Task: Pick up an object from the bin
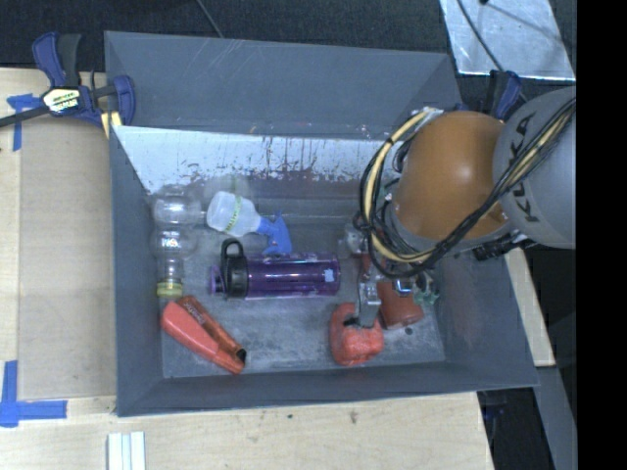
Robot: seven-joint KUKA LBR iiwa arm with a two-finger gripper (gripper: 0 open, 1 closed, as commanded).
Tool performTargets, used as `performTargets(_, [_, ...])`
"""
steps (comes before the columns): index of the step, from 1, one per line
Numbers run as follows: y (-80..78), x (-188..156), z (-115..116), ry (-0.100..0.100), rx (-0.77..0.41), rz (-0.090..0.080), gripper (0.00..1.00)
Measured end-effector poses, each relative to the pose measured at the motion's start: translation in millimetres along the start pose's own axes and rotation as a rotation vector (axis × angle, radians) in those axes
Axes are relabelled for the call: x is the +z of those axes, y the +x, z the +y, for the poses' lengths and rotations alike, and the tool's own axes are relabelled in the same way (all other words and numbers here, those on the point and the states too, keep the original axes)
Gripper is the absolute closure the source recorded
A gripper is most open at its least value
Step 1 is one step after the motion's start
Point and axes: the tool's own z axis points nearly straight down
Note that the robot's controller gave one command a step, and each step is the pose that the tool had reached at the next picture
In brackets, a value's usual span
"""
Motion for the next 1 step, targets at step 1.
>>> performTargets(1, [-19.4,30.5,6.2,0.001,0.018,0.004,0.00])
